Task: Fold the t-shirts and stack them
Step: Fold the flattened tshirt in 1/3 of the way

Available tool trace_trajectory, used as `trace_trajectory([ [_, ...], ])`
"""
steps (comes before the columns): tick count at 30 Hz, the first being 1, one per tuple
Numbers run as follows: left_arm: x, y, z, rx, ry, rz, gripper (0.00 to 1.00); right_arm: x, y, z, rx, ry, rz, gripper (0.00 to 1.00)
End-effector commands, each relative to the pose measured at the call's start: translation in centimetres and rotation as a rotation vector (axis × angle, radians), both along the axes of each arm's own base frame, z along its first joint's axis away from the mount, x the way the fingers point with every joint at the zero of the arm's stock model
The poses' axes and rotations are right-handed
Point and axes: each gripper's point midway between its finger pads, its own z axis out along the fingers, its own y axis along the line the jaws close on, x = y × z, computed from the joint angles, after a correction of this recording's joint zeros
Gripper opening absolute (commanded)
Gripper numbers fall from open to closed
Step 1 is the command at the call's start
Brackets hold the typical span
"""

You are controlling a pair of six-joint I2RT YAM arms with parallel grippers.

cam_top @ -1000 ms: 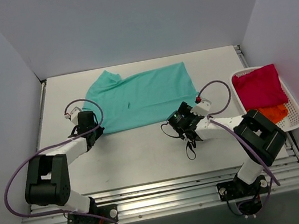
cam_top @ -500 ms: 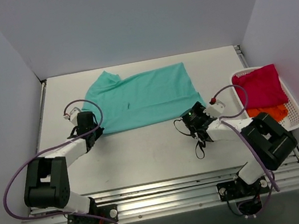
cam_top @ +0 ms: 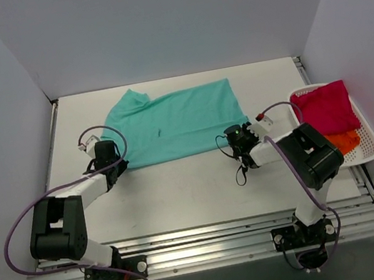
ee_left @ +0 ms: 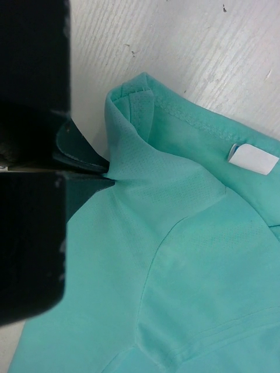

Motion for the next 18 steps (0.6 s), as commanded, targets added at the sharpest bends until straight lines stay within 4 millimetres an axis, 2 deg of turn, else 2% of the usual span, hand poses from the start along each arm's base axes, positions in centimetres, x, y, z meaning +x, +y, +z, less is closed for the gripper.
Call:
trace_trajectory([
  [1, 0.8, 0.1, 1.4, -0.012, -0.062, -0.003, 0.02, -3.3, 0.5, -5.5, 0.011, 0.200, 0.097, 0.12],
  [2, 0.9, 0.0, 1.4, -0.015, -0.063, -0.004, 0.02, -3.4, 0.5, -5.6, 0.012, 0.202, 0.100, 0.01],
  [3, 0.9, 0.1, 1.4, -0.015, -0.063, -0.002, 0.02, -3.4, 0.6, -5.7, 0.017, 0.200, 0.106, 0.00],
  [7, 0.7, 0.1, 1.4, -0.017, -0.060, -0.003, 0.02, -4.6, 0.2, -6.1, 0.015, 0.221, 0.111, 0.00],
  [10, -0.1, 0.2, 1.7, -0.022, -0.060, 0.005, 0.02, -5.6, -0.4, -5.6, -0.002, 0.239, 0.093, 0.00],
  [11, -0.3, 0.1, 2.3, -0.030, -0.075, 0.004, 0.02, -6.2, -0.5, -5.5, -0.009, 0.247, 0.093, 0.00],
  [14, -1.7, -0.1, 2.4, -0.048, -0.069, -0.002, 0.02, -7.3, -0.5, -4.5, -0.016, 0.253, 0.092, 0.00],
  [18, -3.5, -0.8, 2.1, -0.072, -0.066, -0.014, 0.02, -9.7, -0.1, -2.5, -0.063, 0.267, 0.097, 0.00],
])
